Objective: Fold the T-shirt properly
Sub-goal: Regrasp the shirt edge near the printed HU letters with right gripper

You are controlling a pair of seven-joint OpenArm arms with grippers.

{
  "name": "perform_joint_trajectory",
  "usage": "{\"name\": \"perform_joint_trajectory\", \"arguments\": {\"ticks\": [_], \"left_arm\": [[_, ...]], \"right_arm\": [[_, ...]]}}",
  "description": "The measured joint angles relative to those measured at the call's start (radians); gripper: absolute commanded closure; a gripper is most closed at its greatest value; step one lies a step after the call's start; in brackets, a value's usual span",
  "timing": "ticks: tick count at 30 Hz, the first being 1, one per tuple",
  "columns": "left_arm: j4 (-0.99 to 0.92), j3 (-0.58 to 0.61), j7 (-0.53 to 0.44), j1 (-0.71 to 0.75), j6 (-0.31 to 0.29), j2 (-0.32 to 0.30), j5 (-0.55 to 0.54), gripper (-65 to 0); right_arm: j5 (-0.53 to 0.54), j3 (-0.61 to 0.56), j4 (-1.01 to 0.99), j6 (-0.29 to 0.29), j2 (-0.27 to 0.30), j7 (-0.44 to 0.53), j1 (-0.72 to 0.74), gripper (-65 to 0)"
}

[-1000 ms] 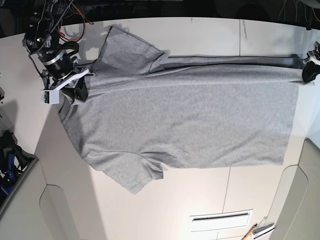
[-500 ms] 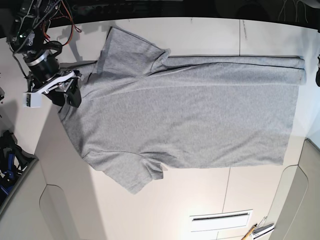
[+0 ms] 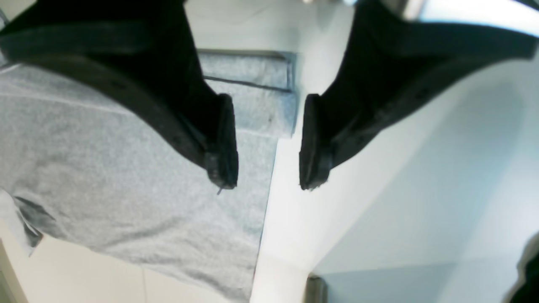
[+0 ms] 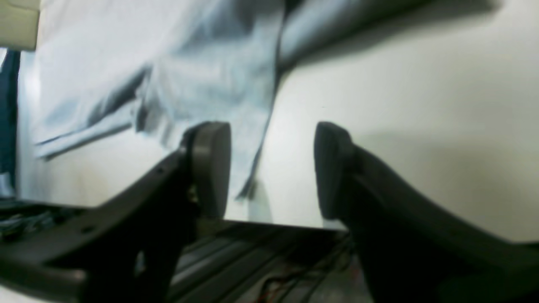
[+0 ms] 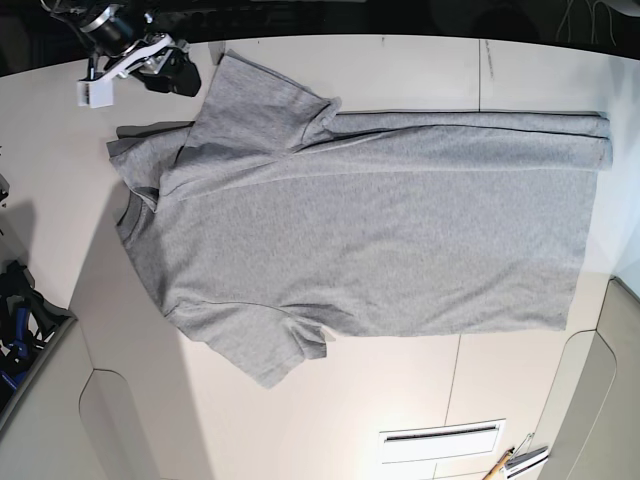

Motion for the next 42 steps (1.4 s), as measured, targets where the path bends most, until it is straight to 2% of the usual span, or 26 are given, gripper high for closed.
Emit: {"name": "perform_joint_trajectory", "arguments": {"ticks": [8, 10, 13, 18, 23, 26, 35, 36, 39, 40, 42], "left_arm": [[0.002, 0.000, 0.007, 0.000, 0.000, 0.000, 0.000, -27.3], [0.002, 0.000, 0.011, 0.000, 0.000, 0.000, 0.000, -27.3], [0.002, 0.000, 0.011, 0.000, 0.000, 0.000, 0.000, -27.3], [0.002, 0.000, 0.011, 0.000, 0.000, 0.000, 0.000, -27.3], [0.002, 0.000, 0.011, 0.000, 0.000, 0.000, 0.000, -27.3], [0.002, 0.000, 0.010, 0.000, -0.001, 0.000, 0.000, -27.3], [0.002, 0.000, 0.011, 0.000, -0.003, 0.000, -0.005, -27.3], [0.002, 0.000, 0.011, 0.000, -0.003, 0.000, -0.004, -27.3], [0.002, 0.000, 0.011, 0.000, -0.003, 0.000, -0.005, -27.3], [0.002, 0.000, 0.011, 0.000, -0.003, 0.000, -0.005, -27.3], [0.002, 0.000, 0.011, 0.000, -0.003, 0.000, -0.005, -27.3]], "right_arm": [[0.015, -0.192, -0.103, 0.005, 0.000, 0.025, 0.048, -30.0], [0.013, -0.232, -0.103, 0.002, 0.000, 0.018, 0.048, -21.0], [-0.002, -0.269, -0.107, 0.003, 0.000, 0.008, 0.042, 0.0], [0.040, -0.275, -0.071, 0.068, -0.021, 0.005, 0.062, 0.0], [0.027, -0.280, -0.022, 0.079, -0.033, 0.005, 0.157, 0.0], [-0.057, -0.301, -0.022, 0.076, -0.031, 0.004, 0.246, 0.0], [-0.352, -0.455, -0.113, 0.082, -0.031, 0.118, 0.505, 0.0], [-0.373, -0.461, -0.132, 0.077, -0.031, 0.124, 0.526, -3.8], [-0.385, -0.463, -0.175, 0.071, -0.030, 0.135, 0.571, -26.6], [-0.385, -0.463, -0.179, 0.071, -0.030, 0.135, 0.579, -31.0], [-0.386, -0.464, -0.182, 0.072, -0.030, 0.145, 0.595, -32.4]]}}
